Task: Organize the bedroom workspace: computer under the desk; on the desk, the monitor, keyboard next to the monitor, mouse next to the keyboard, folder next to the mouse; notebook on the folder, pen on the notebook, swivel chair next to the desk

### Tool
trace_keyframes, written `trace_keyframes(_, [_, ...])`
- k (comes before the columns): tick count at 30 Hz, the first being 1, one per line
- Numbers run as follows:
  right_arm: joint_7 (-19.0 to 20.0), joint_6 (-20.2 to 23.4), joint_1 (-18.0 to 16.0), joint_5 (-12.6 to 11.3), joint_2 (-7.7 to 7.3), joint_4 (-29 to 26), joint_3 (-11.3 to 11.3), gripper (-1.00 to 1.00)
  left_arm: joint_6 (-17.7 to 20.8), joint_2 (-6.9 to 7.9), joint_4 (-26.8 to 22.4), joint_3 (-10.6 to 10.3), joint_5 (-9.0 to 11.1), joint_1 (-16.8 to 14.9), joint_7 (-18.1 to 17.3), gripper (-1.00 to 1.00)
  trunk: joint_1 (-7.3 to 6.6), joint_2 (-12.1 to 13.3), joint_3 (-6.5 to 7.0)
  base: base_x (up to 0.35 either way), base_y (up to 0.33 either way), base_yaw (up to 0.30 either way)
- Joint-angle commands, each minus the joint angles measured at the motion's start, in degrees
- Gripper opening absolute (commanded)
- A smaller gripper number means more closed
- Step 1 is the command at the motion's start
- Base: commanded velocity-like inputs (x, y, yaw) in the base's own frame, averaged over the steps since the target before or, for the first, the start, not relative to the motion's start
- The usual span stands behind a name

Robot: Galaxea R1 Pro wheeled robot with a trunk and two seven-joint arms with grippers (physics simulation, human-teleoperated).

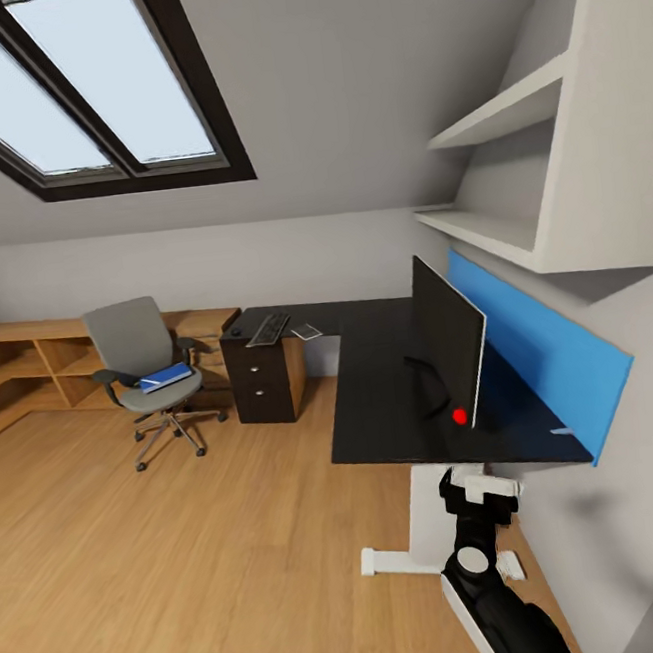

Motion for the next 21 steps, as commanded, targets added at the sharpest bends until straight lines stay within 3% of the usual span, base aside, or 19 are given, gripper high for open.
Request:
trace_keyframes(1, [-0.25,-0.83,-0.06,0.12,0.0,1.01,0.04,1.0,-0.21,0.07,-0.04,-0.49,0.47,-0.06,0.35,1.0,0.01,-0.07,-0.08,-0.006,0.333,0.0])
trace_keyframes(5, [-0.05,-4.25,-0.06,0.12,-0.03,6.76,0.02,1.0,-0.16,0.03,-0.04,-0.45,0.47,-0.06,0.35,1.0,0.01,-0.07,-0.08,0.003,0.334,0.0])
trace_keyframes(9, [3.26,-10.35,-0.06,0.06,-0.09,19.4,-0.1,1.0,-0.14,0.0,-0.04,-0.46,0.47,-0.06,0.35,1.0,0.01,-0.07,-0.08,0.115,0.318,0.0])
trace_keyframes(10, [6.72,-15.7,-0.06,0.03,-0.14,28.08,-0.18,1.0,-0.14,-0.01,-0.04,-0.43,0.47,-0.06,0.35,1.0,0.01,-0.07,-0.08,0.203,0.282,0.0])
trace_keyframes(14, [12.43,-26.09,-0.06,0.15,-0.34,42.0,-0.19,1.0,-0.17,-0.01,-0.04,-0.42,0.49,-0.06,0.35,1.0,0.01,-0.07,-0.08,0.23,0.267,0.0])
trace_keyframes(17, [13.73,-28.79,-0.06,0.18,-0.53,45.74,-0.09,1.0,-0.16,-0.01,-0.04,-0.41,0.52,-0.06,0.39,1.0,0.01,-0.07,-0.08,0.248,0.256,0.0])
trace_keyframes(21, [15.56,-31.02,-0.05,0.1,-1.94,51.39,-0.02,1.0,-0.14,-0.08,-0.04,-0.41,0.55,-0.06,0.37,1.0,0.01,-0.07,-0.08,0.257,0.249,0.0])
